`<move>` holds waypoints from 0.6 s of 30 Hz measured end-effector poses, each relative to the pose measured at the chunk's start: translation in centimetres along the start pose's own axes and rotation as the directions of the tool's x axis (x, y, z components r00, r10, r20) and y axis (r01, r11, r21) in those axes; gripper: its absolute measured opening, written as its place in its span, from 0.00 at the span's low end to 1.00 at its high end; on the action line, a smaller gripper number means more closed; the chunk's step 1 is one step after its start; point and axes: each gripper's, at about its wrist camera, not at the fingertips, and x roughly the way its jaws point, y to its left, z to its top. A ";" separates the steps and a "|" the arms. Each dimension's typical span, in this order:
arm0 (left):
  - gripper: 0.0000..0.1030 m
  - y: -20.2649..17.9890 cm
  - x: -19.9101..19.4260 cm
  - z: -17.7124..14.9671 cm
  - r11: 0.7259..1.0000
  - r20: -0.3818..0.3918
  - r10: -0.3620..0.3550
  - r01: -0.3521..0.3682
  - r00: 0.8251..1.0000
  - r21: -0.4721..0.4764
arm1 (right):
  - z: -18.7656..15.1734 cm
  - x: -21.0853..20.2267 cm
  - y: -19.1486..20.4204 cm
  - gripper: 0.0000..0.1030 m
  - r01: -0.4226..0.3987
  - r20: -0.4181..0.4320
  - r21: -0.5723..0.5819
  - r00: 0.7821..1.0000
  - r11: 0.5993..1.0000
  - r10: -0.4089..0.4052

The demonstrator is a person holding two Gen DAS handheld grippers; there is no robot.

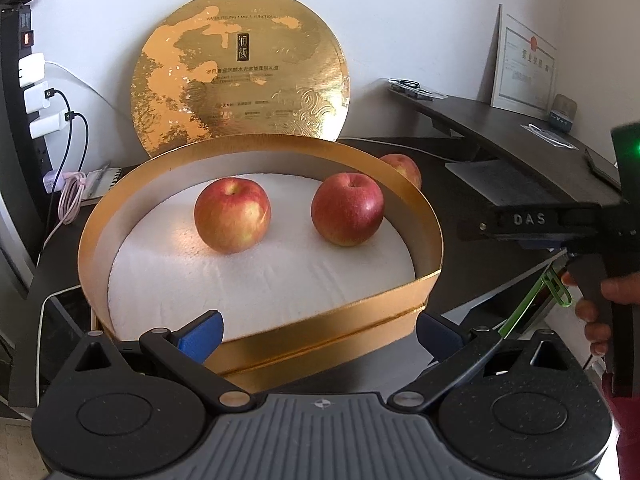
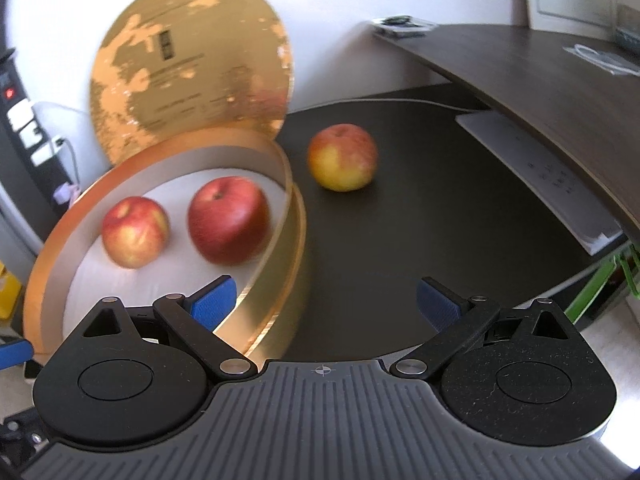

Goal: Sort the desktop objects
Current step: 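Move the right tool toward the remaining yellow-red apple on the desk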

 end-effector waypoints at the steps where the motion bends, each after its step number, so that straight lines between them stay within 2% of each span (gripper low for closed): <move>1: 0.99 0.0 0.2 0.2 1.000 -0.001 0.001 -0.001 1.000 -0.001 | 0.1 0.2 -0.4 0.96 0.001 0.003 0.010 1.000 1.000 -0.001; 9: 0.99 -0.1 1.9 1.8 1.000 -0.001 -0.005 0.005 1.000 -0.005 | 1.8 2.7 -3.2 0.96 -0.054 0.032 0.089 0.998 0.995 0.052; 12: 0.99 0.1 2.6 2.1 1.000 -0.009 -0.007 0.007 1.000 -0.009 | 3.7 4.5 -3.4 0.95 -0.059 0.050 0.089 0.997 0.994 0.055; 18: 0.99 0.5 4.0 2.6 1.000 -0.032 -0.013 0.013 0.999 -0.016 | 8.3 9.4 -3.6 0.92 -0.074 0.027 0.114 0.997 0.991 0.071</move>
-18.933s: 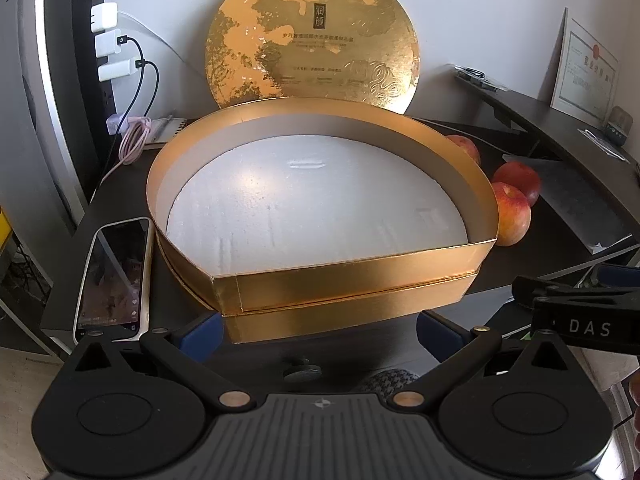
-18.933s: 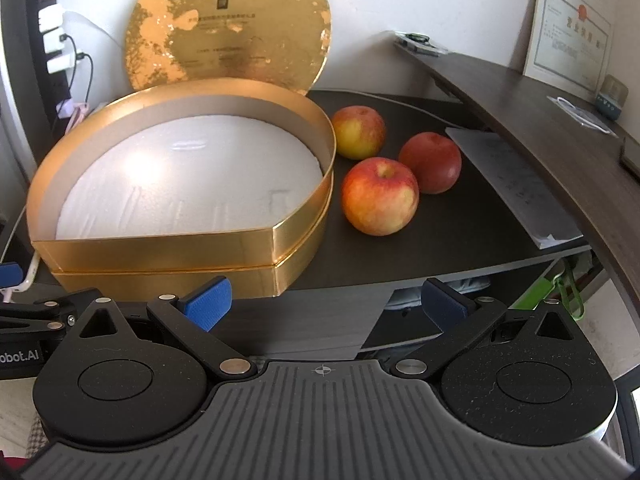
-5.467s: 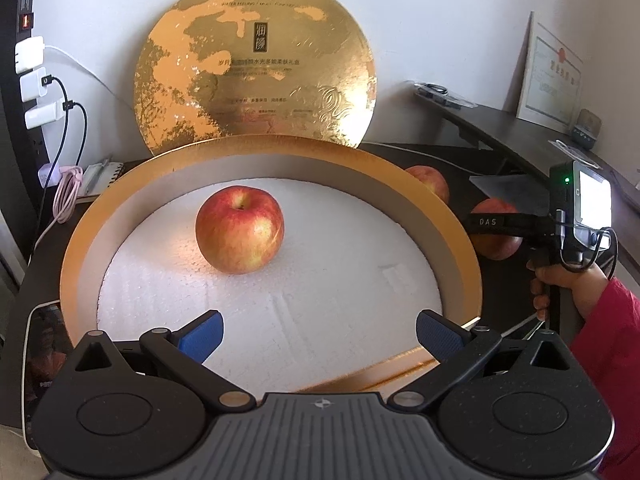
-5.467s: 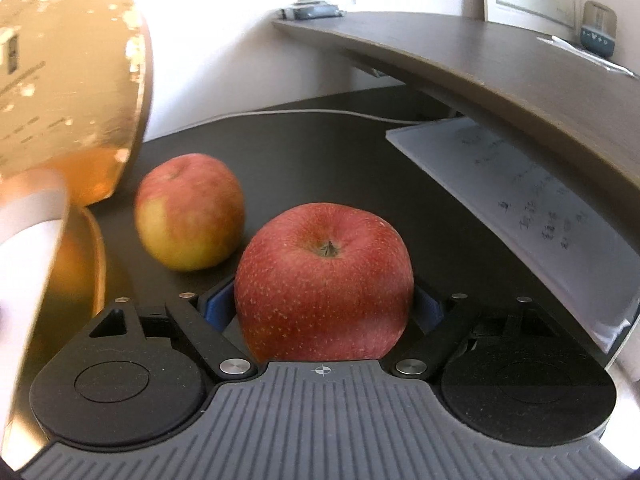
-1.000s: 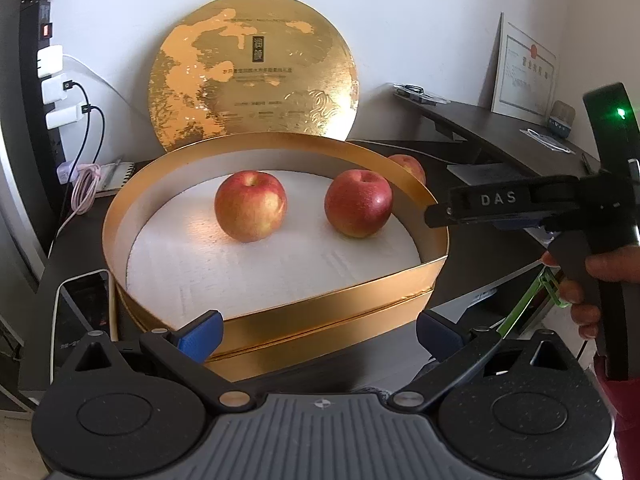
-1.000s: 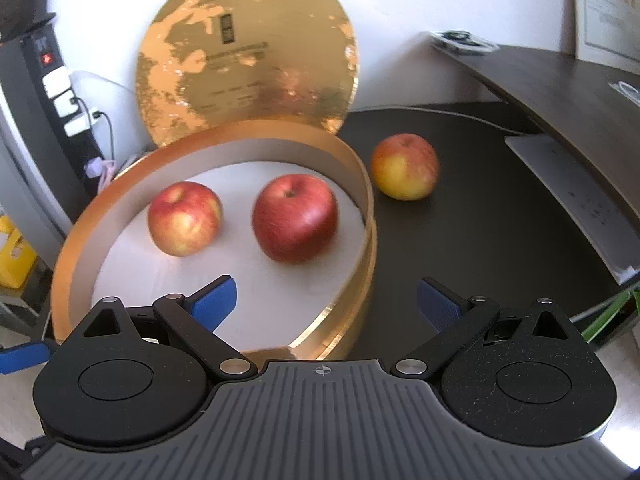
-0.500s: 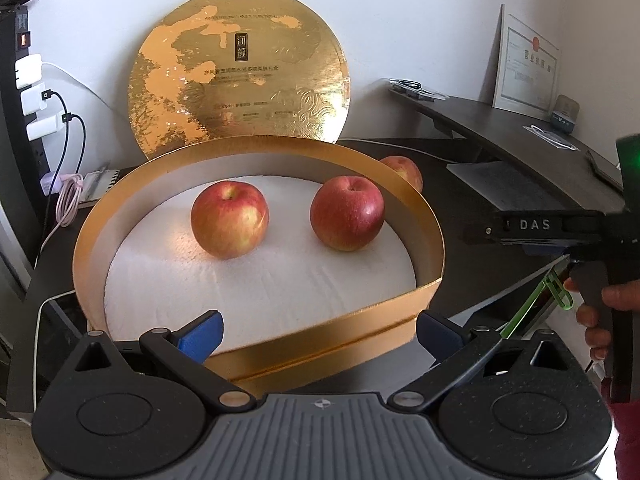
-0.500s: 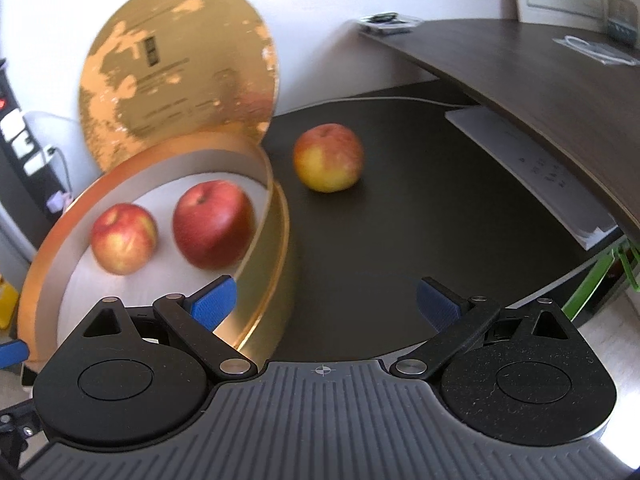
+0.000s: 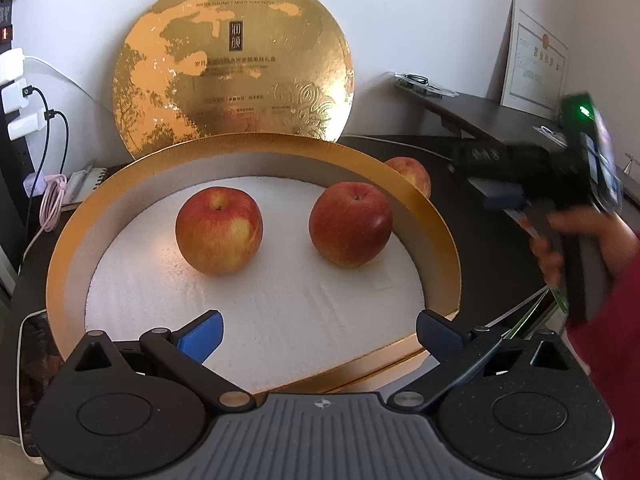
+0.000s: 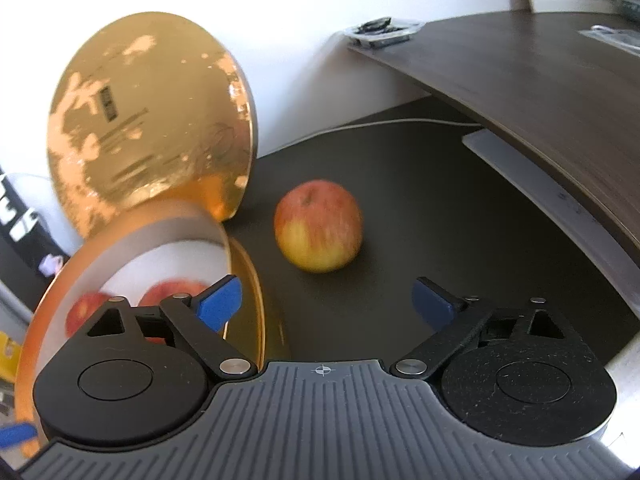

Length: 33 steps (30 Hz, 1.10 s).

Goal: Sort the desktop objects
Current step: 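Move the right tool toward the remaining yellow-red apple on the desk, then close the right tool on the yellow-red apple and carry it over the box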

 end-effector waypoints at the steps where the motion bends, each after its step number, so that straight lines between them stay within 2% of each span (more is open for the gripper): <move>1: 0.99 0.1 0.1 0.0 1.000 0.000 -0.003 0.003 1.000 -0.001 | 0.7 0.9 0.0 0.92 -0.005 -0.005 0.008 1.000 1.000 0.005; 6: 0.99 0.5 0.6 0.3 1.000 -0.004 -0.014 0.014 1.000 -0.003 | 3.3 5.7 -0.3 0.91 0.028 -0.049 0.038 0.998 0.999 -0.026; 12: 0.99 1.1 1.2 0.5 1.000 -0.016 -0.013 0.013 1.000 -0.018 | 4.5 9.5 0.5 0.92 0.033 -0.099 0.028 0.995 0.999 -0.030; 23: 0.99 1.4 1.7 0.7 1.000 -0.027 -0.015 0.014 1.000 -0.023 | 5.1 12.3 1.7 0.89 0.069 -0.137 -0.002 0.988 0.998 -0.068; 30: 0.99 1.5 1.5 0.7 1.000 -0.029 -0.009 0.009 1.000 -0.025 | 5.1 13.6 0.9 0.86 0.059 -0.183 0.081 0.982 0.995 -0.043; 33: 0.99 1.7 1.4 0.6 1.000 -0.029 -0.006 0.006 1.000 -0.028 | 5.1 13.5 1.1 0.82 0.072 -0.172 0.065 0.983 0.995 -0.060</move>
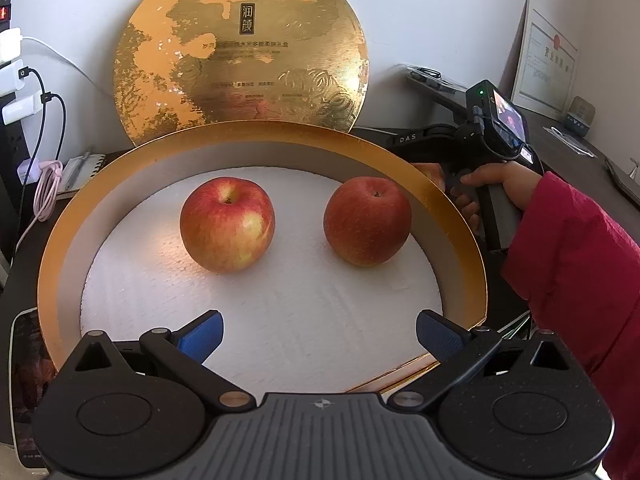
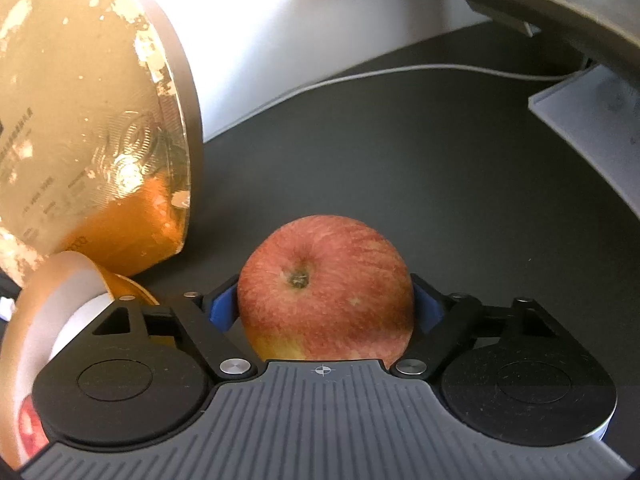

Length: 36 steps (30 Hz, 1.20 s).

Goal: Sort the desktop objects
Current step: 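Close the right tool on the yellow-red apple and carry it over the box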

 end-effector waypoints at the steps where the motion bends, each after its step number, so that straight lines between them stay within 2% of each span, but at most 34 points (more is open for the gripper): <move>1: 0.99 0.1 -0.1 0.0 1.000 0.001 0.001 -0.001 1.000 -0.001 | -0.1 0.0 0.0 0.82 0.004 0.005 0.000 1.000 1.000 -0.004; 5: 0.99 0.2 -0.4 -0.1 1.000 0.000 0.003 -0.003 1.000 -0.001 | -0.5 -0.8 0.1 0.81 0.035 0.041 -0.019 0.999 0.999 -0.034; 12: 0.99 -0.2 -1.5 -0.7 1.000 0.012 -0.020 0.019 1.000 0.022 | -0.3 -5.9 0.5 0.81 0.024 0.113 -0.050 0.993 0.998 -0.018; 19: 0.99 0.0 -3.8 -2.2 0.999 0.030 -0.014 0.012 0.999 0.037 | -2.3 -12.7 3.8 0.81 -0.040 0.183 -0.142 0.981 0.989 0.066; 26: 0.99 1.2 -6.4 -4.0 1.000 0.063 -0.013 0.012 0.998 0.016 | -6.9 -17.3 7.5 0.81 -0.120 0.168 -0.226 0.973 0.967 0.160; 36: 0.99 3.7 -8.8 -5.7 0.999 0.104 -0.025 0.029 0.994 -0.037 | -12.6 -18.3 12.5 0.81 -0.139 0.096 -0.313 0.980 0.940 0.177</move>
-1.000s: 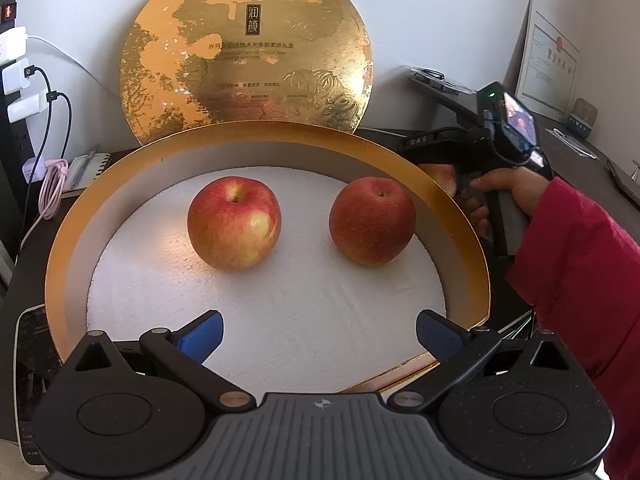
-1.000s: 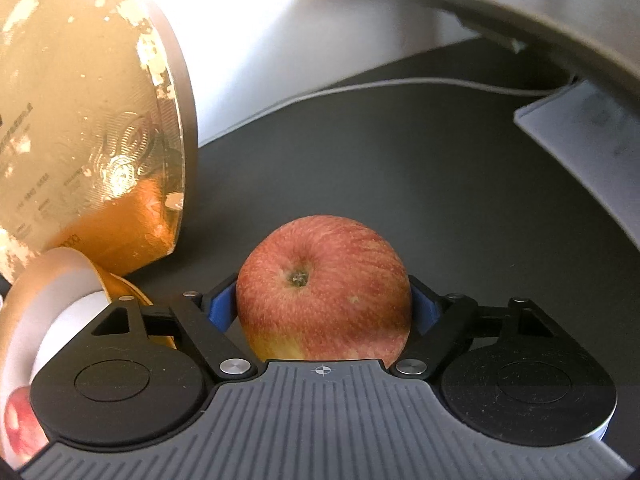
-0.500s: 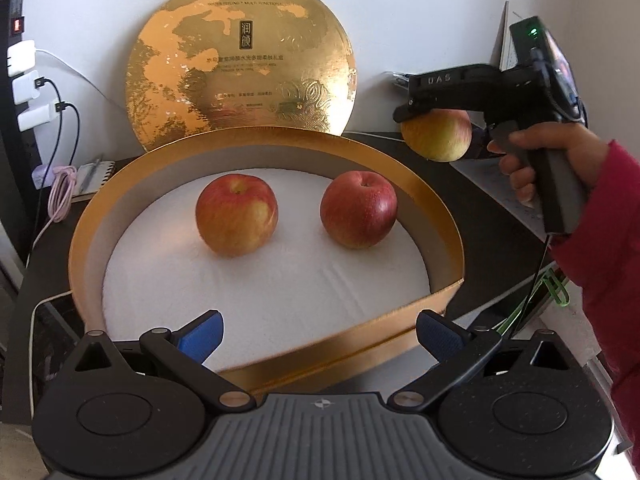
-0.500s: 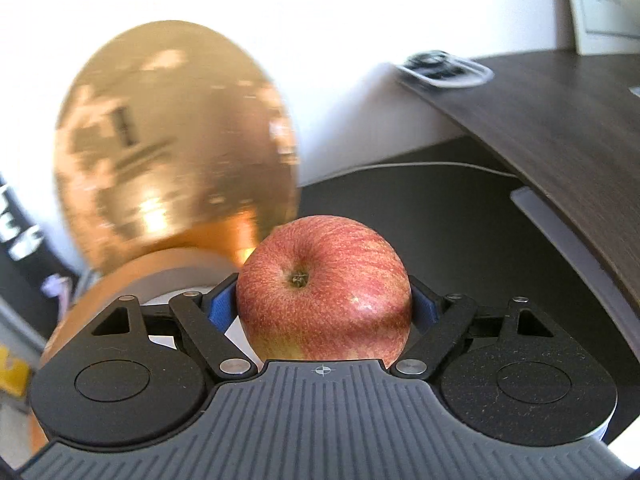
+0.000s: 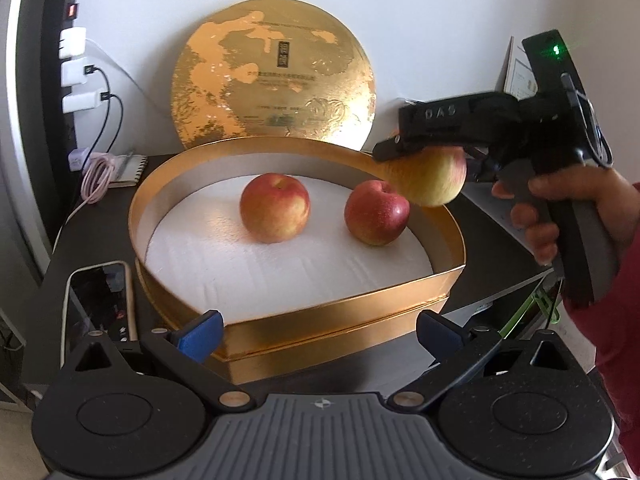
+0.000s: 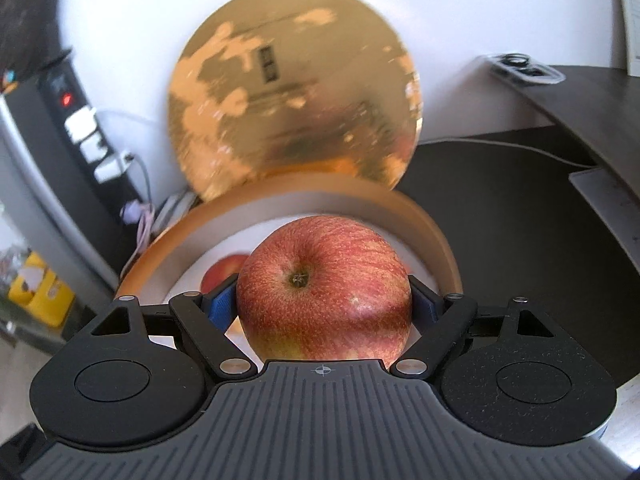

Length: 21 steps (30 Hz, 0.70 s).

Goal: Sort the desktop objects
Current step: 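Close the right tool on the yellow-red apple and carry it over the box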

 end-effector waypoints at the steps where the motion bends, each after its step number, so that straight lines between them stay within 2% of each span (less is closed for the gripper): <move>1: 0.99 0.3 -0.1 -0.1 1.000 0.000 -0.001 0.001 1.000 -0.006 | -0.3 0.2 0.4 0.81 -0.004 -0.011 -0.006 1.000 1.000 0.004; 8: 0.99 1.5 -0.6 -0.4 1.000 0.000 -0.007 0.007 1.000 -0.024 | -2.1 1.9 2.9 0.81 -0.020 -0.087 -0.036 0.996 0.999 0.016; 21: 0.99 2.3 0.0 -0.7 0.999 -0.014 -0.011 0.010 1.000 -0.046 | -3.7 6.6 5.1 0.81 0.018 -0.228 -0.159 0.972 0.987 -0.055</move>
